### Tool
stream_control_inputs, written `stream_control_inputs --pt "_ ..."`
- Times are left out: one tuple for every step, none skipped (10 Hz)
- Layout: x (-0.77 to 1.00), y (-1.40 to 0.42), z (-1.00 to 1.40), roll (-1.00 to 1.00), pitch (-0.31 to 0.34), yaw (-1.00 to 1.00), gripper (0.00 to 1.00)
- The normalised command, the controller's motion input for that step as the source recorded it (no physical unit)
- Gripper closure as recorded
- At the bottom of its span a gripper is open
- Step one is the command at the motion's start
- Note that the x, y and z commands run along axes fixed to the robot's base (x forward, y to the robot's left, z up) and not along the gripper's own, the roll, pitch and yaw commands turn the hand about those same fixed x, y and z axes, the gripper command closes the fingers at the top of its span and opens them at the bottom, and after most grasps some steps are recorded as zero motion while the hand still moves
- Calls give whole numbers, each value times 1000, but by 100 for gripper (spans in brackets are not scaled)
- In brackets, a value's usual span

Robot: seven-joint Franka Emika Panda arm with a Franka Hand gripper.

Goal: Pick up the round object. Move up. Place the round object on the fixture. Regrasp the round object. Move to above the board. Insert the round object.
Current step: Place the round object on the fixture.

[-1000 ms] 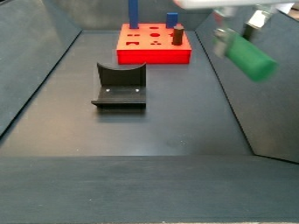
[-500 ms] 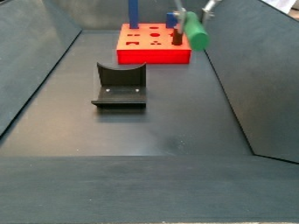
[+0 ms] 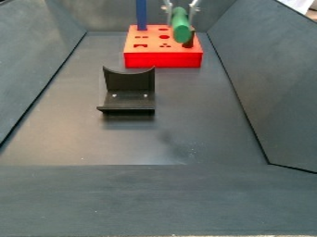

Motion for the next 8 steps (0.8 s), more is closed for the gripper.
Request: stream_control_inputs --pt "1000 -359 -57 -11 51 18 100" --pt "1000 -333 -52 -4 57 21 100" --pt "1000 -258 -44 15 77 24 100" --pt "1000 727 162 -1000 23 28 100" --pt "1000 837 185 -1000 31 21 100" --pt "1000 828 163 -1000 44 6 100" --pt "973 697 96 -1000 63 -4 100" --pt "888 513 54 -1000 76 -11 100"
